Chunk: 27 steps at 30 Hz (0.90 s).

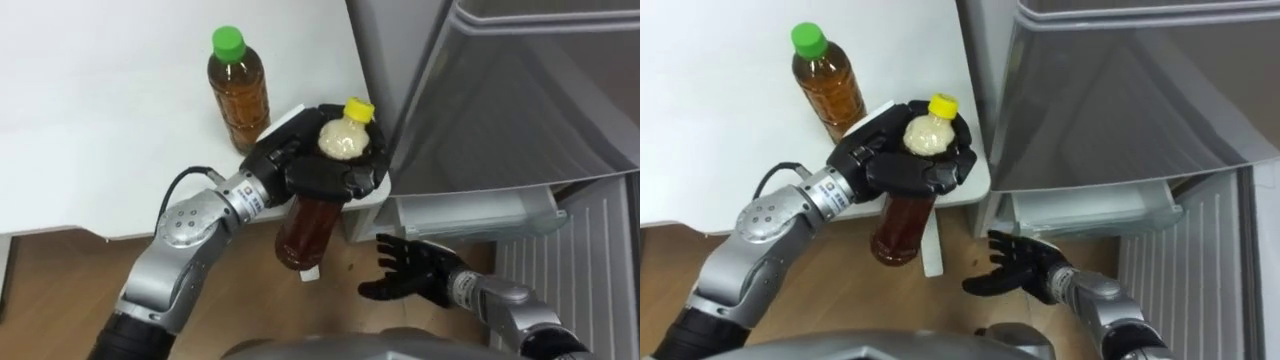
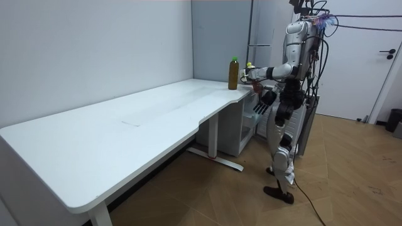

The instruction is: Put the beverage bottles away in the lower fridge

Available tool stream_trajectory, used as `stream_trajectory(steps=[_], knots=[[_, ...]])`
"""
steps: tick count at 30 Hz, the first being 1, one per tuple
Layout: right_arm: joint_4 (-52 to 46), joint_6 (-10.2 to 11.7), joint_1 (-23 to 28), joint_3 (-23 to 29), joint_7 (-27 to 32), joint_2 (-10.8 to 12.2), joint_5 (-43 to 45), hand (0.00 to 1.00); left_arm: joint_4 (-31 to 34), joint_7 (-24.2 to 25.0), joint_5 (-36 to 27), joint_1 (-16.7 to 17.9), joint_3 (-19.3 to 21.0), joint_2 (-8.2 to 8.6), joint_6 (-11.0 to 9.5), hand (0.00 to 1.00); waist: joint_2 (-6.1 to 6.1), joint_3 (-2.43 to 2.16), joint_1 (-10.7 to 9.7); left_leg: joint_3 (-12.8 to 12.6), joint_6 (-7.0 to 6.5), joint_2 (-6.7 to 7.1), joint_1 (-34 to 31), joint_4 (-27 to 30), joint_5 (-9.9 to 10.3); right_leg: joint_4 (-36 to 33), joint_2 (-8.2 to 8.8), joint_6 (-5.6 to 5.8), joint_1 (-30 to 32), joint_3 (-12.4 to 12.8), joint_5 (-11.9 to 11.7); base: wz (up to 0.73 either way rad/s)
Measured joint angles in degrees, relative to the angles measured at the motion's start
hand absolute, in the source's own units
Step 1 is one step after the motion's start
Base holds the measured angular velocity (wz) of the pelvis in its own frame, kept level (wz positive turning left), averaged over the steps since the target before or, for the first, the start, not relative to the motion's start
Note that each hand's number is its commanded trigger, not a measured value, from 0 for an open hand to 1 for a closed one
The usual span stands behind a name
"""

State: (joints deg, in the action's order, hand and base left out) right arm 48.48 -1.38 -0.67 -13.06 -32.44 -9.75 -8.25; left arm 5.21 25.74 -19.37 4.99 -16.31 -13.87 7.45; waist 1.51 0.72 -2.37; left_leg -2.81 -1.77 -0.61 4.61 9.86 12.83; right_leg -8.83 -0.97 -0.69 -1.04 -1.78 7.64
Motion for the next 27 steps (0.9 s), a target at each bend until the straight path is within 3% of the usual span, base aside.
stream_trajectory(steps=[18,27], knots=[[-16.07,-1.31,3.46,-3.85,-17.12,-1.15,-0.37,0.00,-1.54,0.02,-0.27,1.97,-2.02,0.14,-0.41,1.00,0.02,0.12,-0.20,-0.94,0.04,-0.44,0.08,0.64,0.33,-1.21,-0.11,-0.01,0.16,-0.20,0.00,-0.01],[-20.74,-2.50,4.12,-8.19,-20.32,-2.61,-2.85,0.00,-2.94,0.05,-2.68,1.88,-4.51,0.29,-0.54,1.00,0.57,0.10,-0.15,-1.17,0.03,-0.36,-1.54,1.21,0.34,-2.06,-0.01,-0.02,2.09,-0.16,0.00,-0.01]])
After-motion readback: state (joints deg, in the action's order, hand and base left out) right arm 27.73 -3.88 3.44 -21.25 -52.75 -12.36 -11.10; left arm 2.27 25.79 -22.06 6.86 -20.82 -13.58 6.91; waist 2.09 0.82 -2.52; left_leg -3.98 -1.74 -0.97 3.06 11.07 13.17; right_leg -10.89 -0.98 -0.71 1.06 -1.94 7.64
